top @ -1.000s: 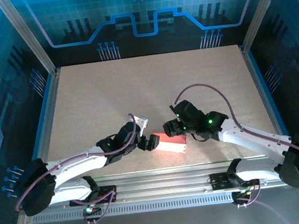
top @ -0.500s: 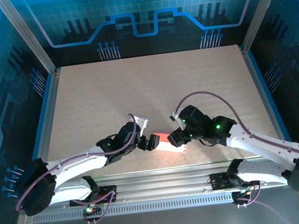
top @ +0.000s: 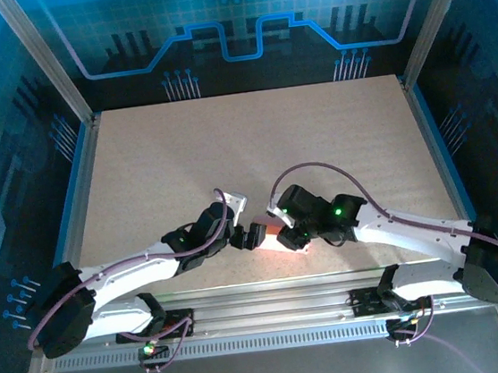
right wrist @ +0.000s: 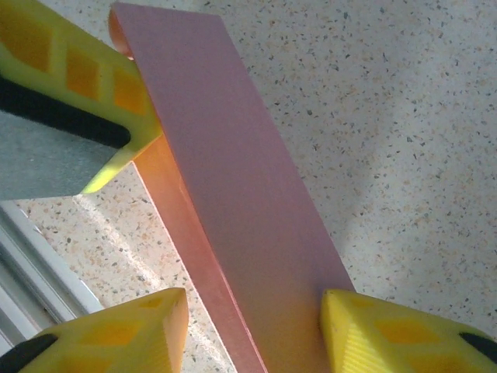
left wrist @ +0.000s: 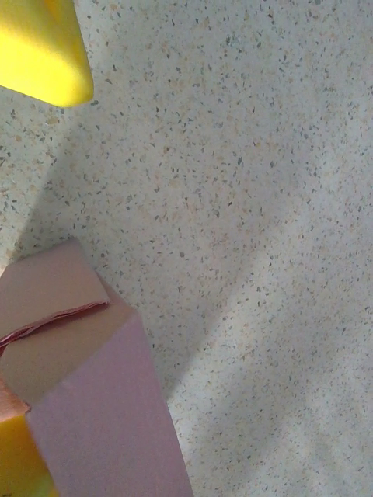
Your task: Fold the paper box
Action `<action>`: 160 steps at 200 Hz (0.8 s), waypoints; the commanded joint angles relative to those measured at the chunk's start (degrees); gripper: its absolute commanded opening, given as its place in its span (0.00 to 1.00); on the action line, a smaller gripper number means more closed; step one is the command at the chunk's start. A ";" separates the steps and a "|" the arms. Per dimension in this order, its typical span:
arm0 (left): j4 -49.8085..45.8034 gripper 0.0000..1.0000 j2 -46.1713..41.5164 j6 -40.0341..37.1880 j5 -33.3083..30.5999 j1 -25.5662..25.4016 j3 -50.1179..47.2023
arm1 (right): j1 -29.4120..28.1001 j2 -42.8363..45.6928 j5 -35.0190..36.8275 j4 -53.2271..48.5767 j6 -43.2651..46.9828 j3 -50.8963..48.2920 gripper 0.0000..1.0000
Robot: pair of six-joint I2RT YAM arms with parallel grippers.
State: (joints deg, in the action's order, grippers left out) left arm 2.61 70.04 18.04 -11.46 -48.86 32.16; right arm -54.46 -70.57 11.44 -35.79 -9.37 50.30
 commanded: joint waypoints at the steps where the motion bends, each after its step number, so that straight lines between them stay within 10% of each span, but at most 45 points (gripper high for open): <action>1: -8.72 0.99 -0.26 -1.47 1.94 0.08 -0.35 | -0.82 -3.23 -2.17 -1.73 -1.06 -0.22 0.47; 160: -19.16 0.99 -10.48 -6.29 5.84 -0.04 2.61 | -1.61 -11.17 4.37 -2.44 -5.26 -0.25 0.36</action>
State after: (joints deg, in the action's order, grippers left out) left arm -14.66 64.82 15.31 -7.35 -48.75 35.83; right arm -55.11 -77.43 16.97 -31.73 -12.73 53.32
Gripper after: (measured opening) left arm 0.990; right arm 0.365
